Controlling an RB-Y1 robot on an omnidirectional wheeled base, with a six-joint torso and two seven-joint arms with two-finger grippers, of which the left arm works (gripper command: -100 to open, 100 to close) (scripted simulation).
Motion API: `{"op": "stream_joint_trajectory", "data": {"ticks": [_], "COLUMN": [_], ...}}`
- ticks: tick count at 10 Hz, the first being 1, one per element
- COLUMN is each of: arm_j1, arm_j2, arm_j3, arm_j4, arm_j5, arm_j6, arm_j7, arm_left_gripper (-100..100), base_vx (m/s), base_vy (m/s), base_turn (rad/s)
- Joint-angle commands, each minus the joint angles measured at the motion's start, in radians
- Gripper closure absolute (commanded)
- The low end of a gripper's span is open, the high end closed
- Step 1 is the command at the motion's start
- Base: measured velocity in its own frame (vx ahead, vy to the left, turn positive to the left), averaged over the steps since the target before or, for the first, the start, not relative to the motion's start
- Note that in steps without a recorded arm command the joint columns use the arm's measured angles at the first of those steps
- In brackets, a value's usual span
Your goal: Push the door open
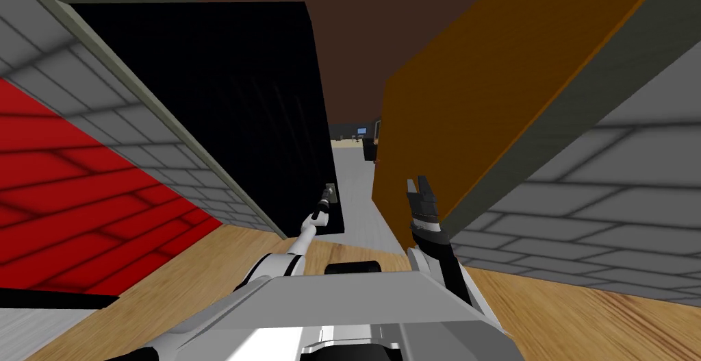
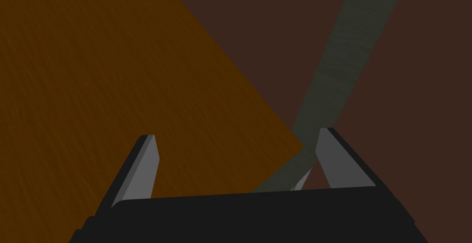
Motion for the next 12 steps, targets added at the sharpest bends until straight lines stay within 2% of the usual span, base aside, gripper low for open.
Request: {"op": "stream_joint_trajectory", "data": {"ticks": [1, 3, 4, 7, 9, 12], "arm_j1": [-0.011, -0.011, 0.004, 0.006, 0.007, 0.01], "arm_j2": [0.023, 0.031, 0.024, 0.02, 0.012, -0.018], "arm_j3": [0.033, 0.056, 0.042, 0.04, 0.038, 0.034], "arm_j4": [0.016, 0.017, -0.01, -0.011, -0.012, -0.013], "arm_j5": [0.009, 0.016, 0.013, 0.015, 0.017, 0.02], "arm_j6": [-0.019, -0.019, -0.004, -0.004, -0.003, -0.002], "arm_j7": [-0.011, -0.021, -0.015, -0.013, -0.01, -0.004], "arm_left_gripper": [100, 100, -100, -100, -100, -100], "base_vx": [0.138, 0.189, -0.001, -0.167, -0.229, -0.226], "base_vy": [-0.075, -0.104, -0.083, -0.027, -0.057, -0.05], "base_turn": [0.053, 0.164, 0.058, -0.003, 0.02, 0.018]}}
